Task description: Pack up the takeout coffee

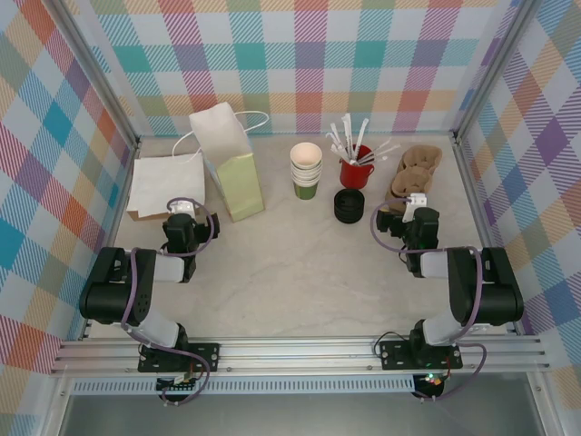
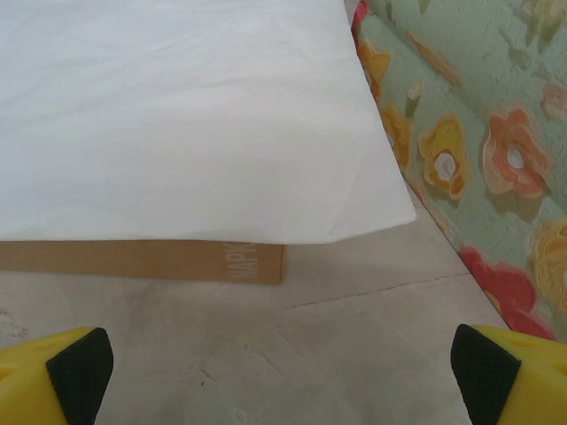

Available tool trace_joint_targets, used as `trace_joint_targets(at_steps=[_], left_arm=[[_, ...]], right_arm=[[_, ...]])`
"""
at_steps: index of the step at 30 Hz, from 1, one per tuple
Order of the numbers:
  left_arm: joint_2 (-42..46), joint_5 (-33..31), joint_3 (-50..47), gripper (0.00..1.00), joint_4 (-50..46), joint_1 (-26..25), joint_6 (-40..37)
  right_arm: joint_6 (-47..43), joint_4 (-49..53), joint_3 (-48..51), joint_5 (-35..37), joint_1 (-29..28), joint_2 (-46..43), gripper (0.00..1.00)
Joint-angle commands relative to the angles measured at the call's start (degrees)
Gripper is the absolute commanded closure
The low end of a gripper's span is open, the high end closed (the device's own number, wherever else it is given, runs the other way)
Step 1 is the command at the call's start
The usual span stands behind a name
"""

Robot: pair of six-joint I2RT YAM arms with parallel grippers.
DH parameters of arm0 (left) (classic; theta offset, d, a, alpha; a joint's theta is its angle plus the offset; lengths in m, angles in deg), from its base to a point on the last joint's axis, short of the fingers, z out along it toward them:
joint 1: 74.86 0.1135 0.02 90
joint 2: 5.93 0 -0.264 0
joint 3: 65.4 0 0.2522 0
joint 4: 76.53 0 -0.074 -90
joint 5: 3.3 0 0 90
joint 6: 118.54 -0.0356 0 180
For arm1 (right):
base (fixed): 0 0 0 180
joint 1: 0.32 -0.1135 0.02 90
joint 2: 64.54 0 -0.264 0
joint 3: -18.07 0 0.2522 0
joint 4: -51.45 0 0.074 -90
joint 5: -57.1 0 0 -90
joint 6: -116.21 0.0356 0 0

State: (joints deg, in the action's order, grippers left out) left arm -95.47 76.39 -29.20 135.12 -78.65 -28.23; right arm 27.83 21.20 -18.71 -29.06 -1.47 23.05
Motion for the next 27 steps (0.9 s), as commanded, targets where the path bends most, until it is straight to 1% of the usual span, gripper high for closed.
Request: trace_joint_targets(at_steps=[1,13,15,17,19,21,23,25,27], left_arm=[[0.0,1.1,1.3,0.0,1.5,-0.7,-1.0],[0.0,2.0,1.5,0.0,1.2,-0.7,-1.4],[0.3,1.6,1.3,0.0,1.2,-0.7,-1.3],[2.3,0.8,1.6,0.0,-0.8,-0.7,-0.8],[7.2,-1.0,1.5,0.0,-4.1,-0.8,-0.4],[13.2,-2.3,1.8,0.0,-9.4,-0.8,0.2],[20.1,-2.4,2.8,0.0,-16.4,-0.8,2.0],[26.9,-2.6,5.1,0.0,-25.6,-0.8,4.7],[32.2,-2.8,7.7,0.0,-34.2,-0.8,8.2]], right_arm=[[-0.2,-2.7,-0.4,-0.2,-0.1,-0.2,0.0],[-0.1,-2.7,-0.4,-0.2,0.0,-0.2,0.0],[-0.2,-2.8,-0.4,-0.3,0.0,-0.2,0.0],[-0.3,-2.8,-0.3,-0.4,-0.1,-0.3,0.0],[-0.3,-1.7,-0.4,-0.6,0.0,-1.6,0.0],[-0.1,-0.2,0.0,0.1,-0.1,-4.2,0.0],[0.2,2.5,0.5,1.3,0.0,-7.9,0.0],[0.8,6.4,1.0,2.3,0.0,-12.3,0.0],[1.6,12.6,0.6,2.7,-0.1,-16.2,0.0]])
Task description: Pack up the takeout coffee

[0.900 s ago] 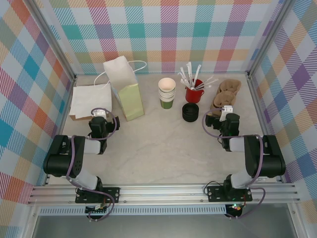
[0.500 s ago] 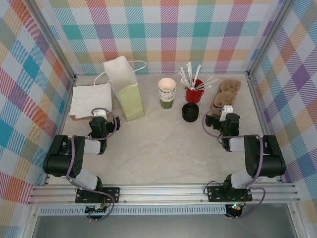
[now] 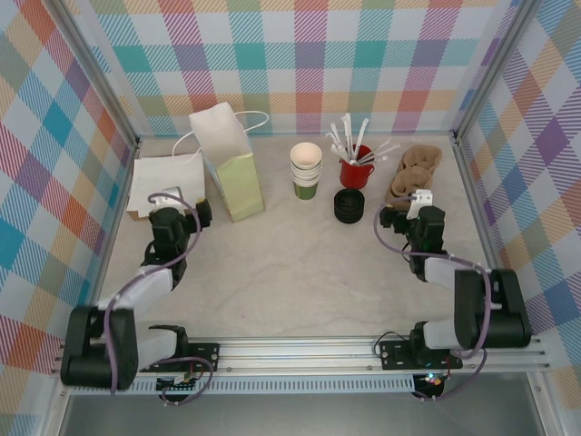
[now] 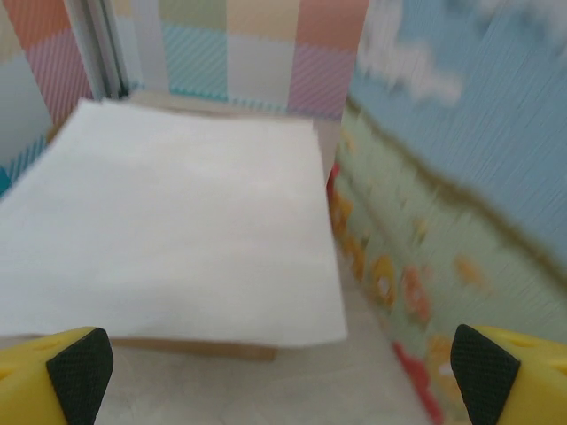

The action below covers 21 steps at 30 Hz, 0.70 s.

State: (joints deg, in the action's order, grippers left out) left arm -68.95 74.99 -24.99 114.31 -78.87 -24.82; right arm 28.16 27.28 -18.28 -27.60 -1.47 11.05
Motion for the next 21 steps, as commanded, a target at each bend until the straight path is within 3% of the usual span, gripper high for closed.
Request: trace_joint_targets(at_steps=[1,5,10,15,21], left_arm=[[8.0,-1.4,4.9,0.0,-17.8,-0.6,6.6],[11.9,-0.5,14.5,0.0,-36.1,-0.5,12.9],[6.4,7.4,34.1,0.0,-54.1,-0.5,18.6],[-3.9,12.0,49.4,0.0,-60.1,-0.8,22.5],[-16.1,7.6,61.6,0.01,-62.8,-3.2,21.6]], right_arm=[[1.8,9.0,0.2,1.0,-0.1,-6.3,0.0],[6.8,22.9,-2.7,0.9,-0.1,-14.0,0.0],[16.4,45.4,-12.7,-2.9,-0.1,-18.8,0.0],[20.0,57.6,-20.4,-5.6,-1.5,-18.2,0.0],[20.9,61.5,-24.3,-5.4,-2.3,-16.9,0.0]])
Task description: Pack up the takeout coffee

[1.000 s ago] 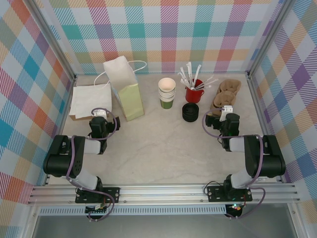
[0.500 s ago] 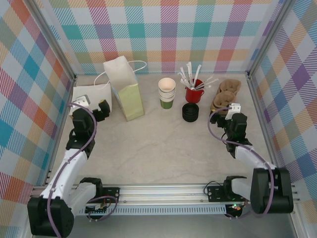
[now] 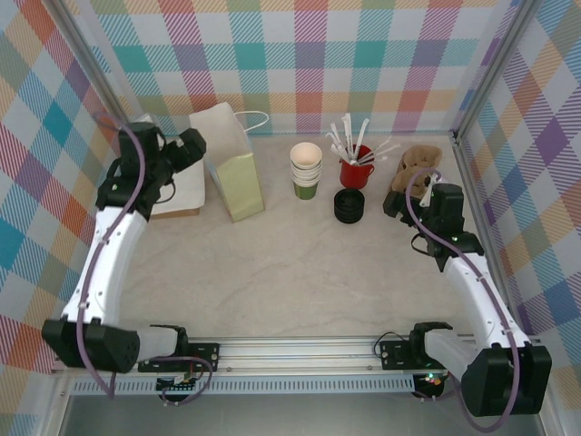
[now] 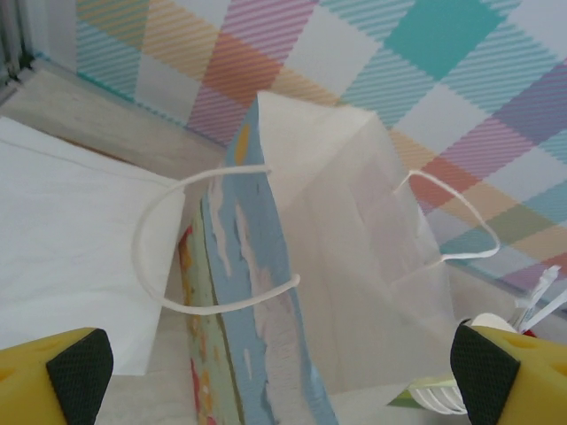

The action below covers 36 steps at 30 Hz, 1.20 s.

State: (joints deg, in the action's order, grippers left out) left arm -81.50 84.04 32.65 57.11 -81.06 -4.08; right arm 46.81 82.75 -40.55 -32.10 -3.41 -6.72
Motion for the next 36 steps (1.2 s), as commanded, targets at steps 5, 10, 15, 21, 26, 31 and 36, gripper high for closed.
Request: trace_joint_targets(at_steps=[5,10,15,21,26,31,36], left_arm=[[-11.7,-6.7,10.2,0.01,-8.6,-2.3,-0.6],[-17.8,-8.0,14.5,0.09,-9.5,-3.1,-2.5],[-21.4,-9.4,17.0,0.32,-10.1,-3.5,-3.5],[-24.3,-7.9,19.5,0.61,-11.1,-3.6,-3.9],[-23.1,-8.6,19.2,0.86,-11.3,-4.6,-4.7],[-21.2,-8.5,18.4,1.0,-11.9,-5.4,-5.3],[-18.6,-8.4,16.5,1.0,-12.6,-5.8,-6.1]], right_arm=[[3.1,6.8,-3.3,-0.6,-0.7,2.7,0.0],[3.8,7.3,-3.8,0.0,-0.7,4.1,0.0],[4.2,7.4,-3.8,0.3,-0.9,5.1,0.0],[4.2,8.0,-4.4,0.6,-1.0,5.5,0.0],[3.9,8.7,-4.9,1.0,-1.1,5.2,0.0],[3.7,9.3,-5.2,1.3,-1.2,5.1,0.0],[3.6,9.7,-5.3,1.0,-1.3,5.2,0.0]])
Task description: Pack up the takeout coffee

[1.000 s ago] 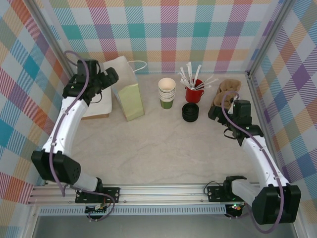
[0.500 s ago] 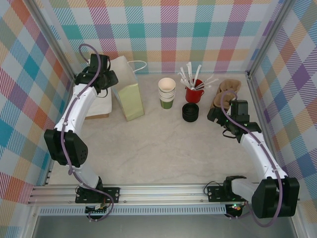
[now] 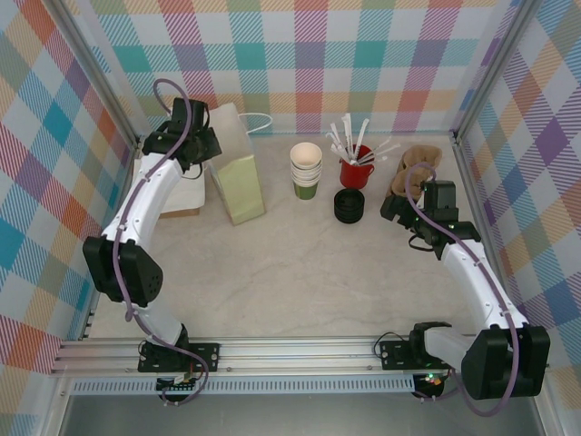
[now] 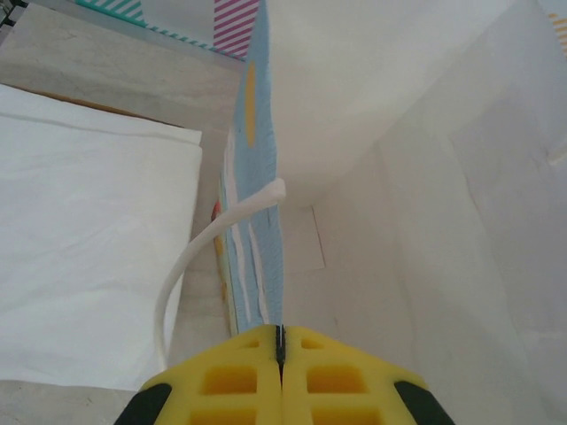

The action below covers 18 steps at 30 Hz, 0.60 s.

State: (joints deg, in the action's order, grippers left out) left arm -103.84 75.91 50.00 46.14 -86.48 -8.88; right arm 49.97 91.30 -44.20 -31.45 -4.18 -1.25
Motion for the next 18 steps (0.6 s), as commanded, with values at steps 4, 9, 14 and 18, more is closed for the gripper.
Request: trace_joint_targets(at_steps=[4,9,14,18], left_arm=[[5.5,-1.2,-2.2,1.0,-2.2,-0.4,-4.1],[5.7,-1.2,-2.2,1.0,-3.6,0.6,-8.2],[5.2,1.0,-2.4,1.0,-4.3,3.2,-10.3],[5.0,2.4,-3.0,1.0,-3.7,5.6,-11.1]], right_arm=[[0.2,1.4,-1.8,0.2,-0.6,-0.3,0.0],[-0.4,1.5,-2.0,-0.2,-0.7,0.0,0.0],[-0.7,2.1,-2.5,-1.3,-0.8,0.1,0.0],[-1.4,3.2,-3.7,-1.6,-1.0,0.5,0.0]])
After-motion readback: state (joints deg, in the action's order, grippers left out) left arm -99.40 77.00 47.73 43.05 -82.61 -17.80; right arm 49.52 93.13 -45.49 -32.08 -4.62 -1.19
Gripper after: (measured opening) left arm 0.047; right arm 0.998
